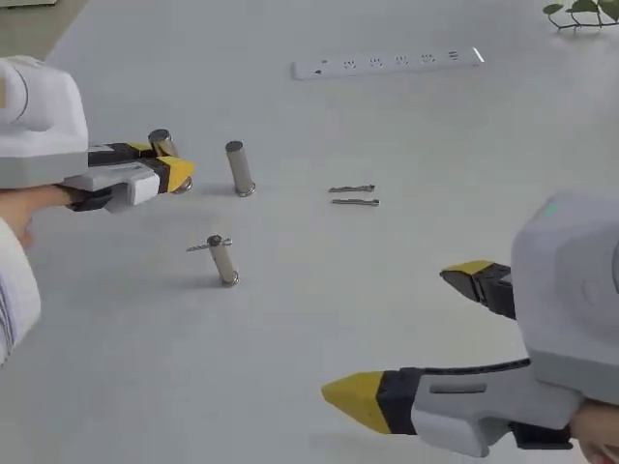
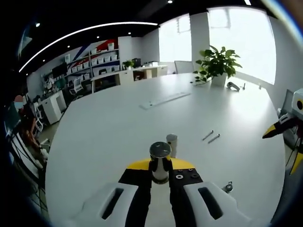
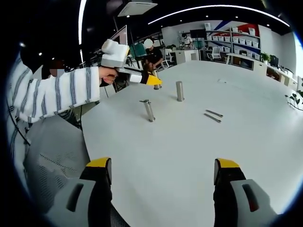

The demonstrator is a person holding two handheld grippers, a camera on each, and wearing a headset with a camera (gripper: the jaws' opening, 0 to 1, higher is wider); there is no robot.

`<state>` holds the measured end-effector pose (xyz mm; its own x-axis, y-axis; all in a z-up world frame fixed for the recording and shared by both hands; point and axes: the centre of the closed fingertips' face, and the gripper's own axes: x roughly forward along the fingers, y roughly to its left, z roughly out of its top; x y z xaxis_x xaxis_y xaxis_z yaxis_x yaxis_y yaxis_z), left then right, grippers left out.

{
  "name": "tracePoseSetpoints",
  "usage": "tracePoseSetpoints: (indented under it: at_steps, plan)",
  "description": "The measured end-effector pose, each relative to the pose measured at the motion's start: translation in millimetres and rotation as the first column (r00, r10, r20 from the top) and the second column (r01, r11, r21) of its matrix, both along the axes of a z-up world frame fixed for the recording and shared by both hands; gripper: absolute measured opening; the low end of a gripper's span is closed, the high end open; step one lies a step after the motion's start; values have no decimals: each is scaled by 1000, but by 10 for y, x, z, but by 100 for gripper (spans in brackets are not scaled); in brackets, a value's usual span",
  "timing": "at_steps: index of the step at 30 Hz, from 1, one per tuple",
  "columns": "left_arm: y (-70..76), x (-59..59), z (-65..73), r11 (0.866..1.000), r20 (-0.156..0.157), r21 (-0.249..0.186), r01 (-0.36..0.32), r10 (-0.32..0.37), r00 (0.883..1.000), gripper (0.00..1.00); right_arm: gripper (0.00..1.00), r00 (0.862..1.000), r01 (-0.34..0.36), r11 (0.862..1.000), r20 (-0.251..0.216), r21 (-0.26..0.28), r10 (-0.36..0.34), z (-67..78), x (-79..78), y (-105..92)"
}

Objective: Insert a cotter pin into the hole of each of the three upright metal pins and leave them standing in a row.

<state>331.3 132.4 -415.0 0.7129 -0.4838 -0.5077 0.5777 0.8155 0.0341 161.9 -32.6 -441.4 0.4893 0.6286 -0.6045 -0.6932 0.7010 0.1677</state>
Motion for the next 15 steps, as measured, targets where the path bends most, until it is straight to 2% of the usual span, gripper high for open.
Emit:
tracePoseSetpoints:
  at_steps: [2, 12, 15]
  plan:
    - [-40, -52, 30, 999, -7, -32, -6, 6, 1000, 9, 88, 1000, -5, 1000, 2, 3, 5, 8, -8, 11]
    - [-177, -324, 226, 998, 7, -56, 19, -19, 1000, 9, 88, 999, -21, 999, 27, 26, 20, 76, -29, 84]
    - [-214, -400, 272, 997, 3, -72, 22, -22, 1000, 9, 88, 999, -26, 999, 29, 27, 25, 84, -33, 93]
